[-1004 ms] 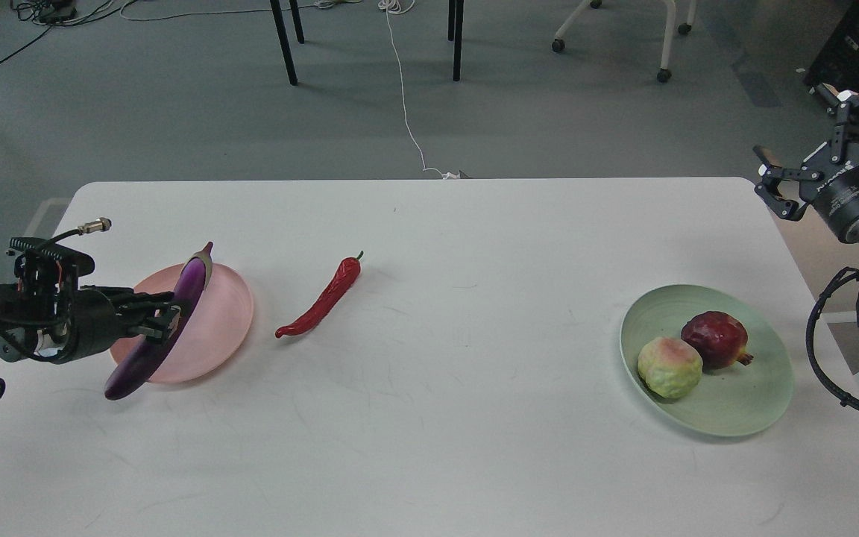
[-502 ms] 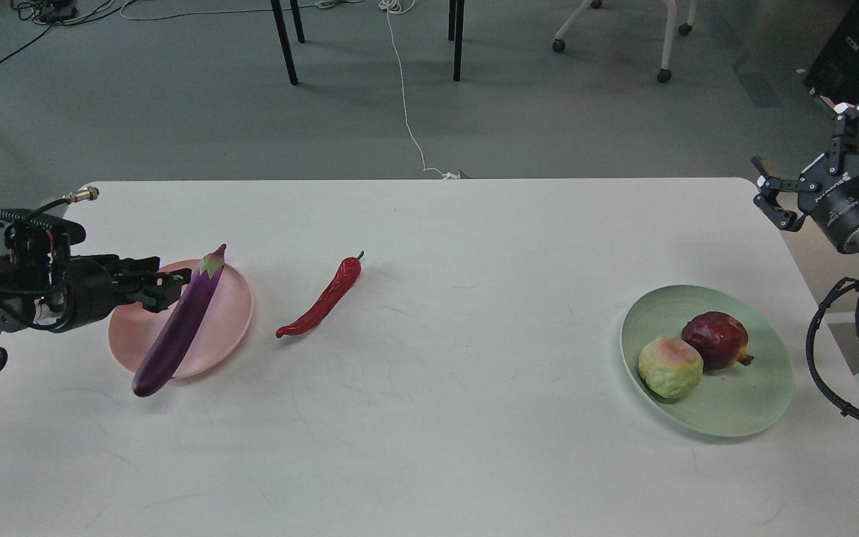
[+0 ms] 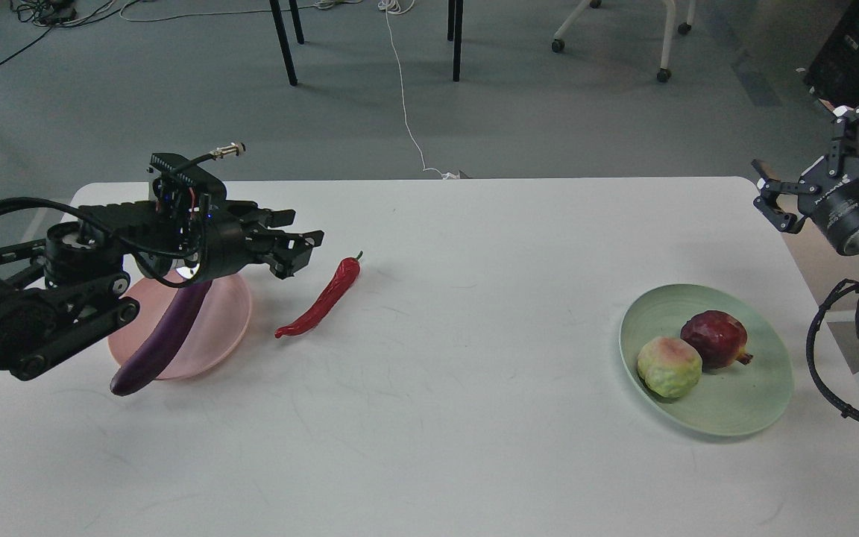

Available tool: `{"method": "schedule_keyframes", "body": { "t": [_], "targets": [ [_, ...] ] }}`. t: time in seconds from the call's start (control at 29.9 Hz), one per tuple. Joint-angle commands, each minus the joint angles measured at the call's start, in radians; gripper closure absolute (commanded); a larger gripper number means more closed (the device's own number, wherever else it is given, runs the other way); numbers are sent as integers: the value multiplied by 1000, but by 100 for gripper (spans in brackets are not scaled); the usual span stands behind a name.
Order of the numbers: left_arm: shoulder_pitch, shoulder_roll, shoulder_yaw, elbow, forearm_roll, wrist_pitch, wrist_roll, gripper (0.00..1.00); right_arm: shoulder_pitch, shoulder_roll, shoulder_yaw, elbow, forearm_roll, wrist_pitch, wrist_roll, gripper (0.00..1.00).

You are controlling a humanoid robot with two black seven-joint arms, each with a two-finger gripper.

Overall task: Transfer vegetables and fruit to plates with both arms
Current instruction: 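Lift the left gripper and reach to the red chili pepper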

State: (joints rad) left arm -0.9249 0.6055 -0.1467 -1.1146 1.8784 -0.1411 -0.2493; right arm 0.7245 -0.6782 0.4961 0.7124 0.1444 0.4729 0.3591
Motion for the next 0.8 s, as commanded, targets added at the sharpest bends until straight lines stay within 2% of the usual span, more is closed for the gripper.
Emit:
{"method": "schedule_keyframes", "body": {
  "t": [0.0,0.13,0.27,0.44,0.77],
  "targets": [
    [11,-39,44,10,30,-2,10,49,12,-1,1,-1,0,1,0,1],
    [15,-61,111,21,30,0,27,51,15,-1,-1,-1,-2,1,0,1],
    [17,-73,116,47,31,0,54,51,13,-1,-1,-1,-2,1,0,1],
    [21,-72,118,49,31,-2,59,52,13,-1,-2,-1,-5,1,0,1],
    [61,-84,116,121,30,-11,71,68,13,-1,-4,-1,-6,1,0,1]
  ]
}}
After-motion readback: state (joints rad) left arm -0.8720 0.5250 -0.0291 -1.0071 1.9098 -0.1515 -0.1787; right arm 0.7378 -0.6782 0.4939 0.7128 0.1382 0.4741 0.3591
